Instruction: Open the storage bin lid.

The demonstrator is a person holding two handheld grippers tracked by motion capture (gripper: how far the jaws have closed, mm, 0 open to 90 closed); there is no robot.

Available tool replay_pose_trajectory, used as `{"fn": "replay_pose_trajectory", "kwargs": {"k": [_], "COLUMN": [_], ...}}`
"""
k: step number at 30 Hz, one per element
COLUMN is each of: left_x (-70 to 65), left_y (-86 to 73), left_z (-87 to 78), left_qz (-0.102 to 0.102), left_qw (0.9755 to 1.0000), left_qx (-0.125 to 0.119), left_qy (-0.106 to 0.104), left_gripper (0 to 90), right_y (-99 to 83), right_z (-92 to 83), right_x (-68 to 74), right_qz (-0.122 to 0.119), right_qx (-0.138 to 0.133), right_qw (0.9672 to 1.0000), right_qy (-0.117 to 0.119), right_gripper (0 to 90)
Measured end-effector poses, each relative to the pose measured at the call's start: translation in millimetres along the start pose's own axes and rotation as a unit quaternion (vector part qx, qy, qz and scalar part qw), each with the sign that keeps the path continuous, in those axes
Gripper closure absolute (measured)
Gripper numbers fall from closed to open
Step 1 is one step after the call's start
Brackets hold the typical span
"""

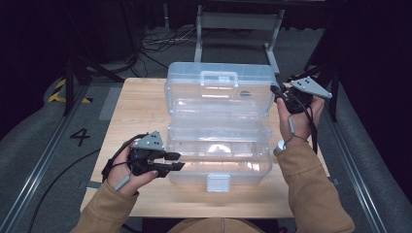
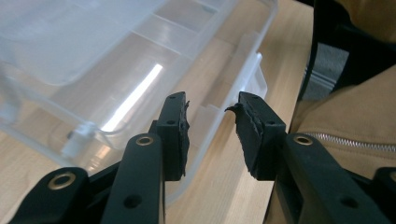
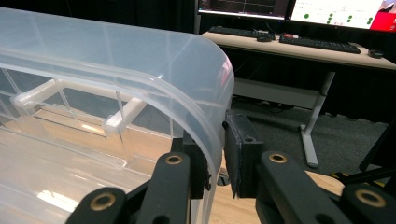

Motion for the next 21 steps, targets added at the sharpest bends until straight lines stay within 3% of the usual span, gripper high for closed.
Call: {"fn": "replay_pose_trajectory", "kwargs": {"k": [11, 21], "left_x": [13.4, 21.3], "left_y": [-10.6, -16.9], "left_z": [28.7, 45.9], "left_qz": [-0.016, -0.027], "left_qw": [0.9981, 0.9963], "left_qx": [0.055, 0.075], "left_qy": [-0.023, -0.031], "left_gripper": [61.6, 61.6], "right_y": [1.4, 2.4], "right_z": [4.3, 9.4], "right_x": [-1.7, -3.4], "right_qz": [0.004, 0.007], "right_qx": [0.006, 0.009], "right_qw": [1.0000, 0.9999], "right_qy": [0.005, 0.012], "right_gripper": [79.5, 79.3]}}
Point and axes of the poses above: each handheld gripper's, and its own axes: z roughly forward along the jaws, y roughly out of its top, x roughly to its left, the point moved 1 cm from there along z, roughly forward along the jaws, and after that the axes turned 10 degrees about -y, right-handed, at the moved point
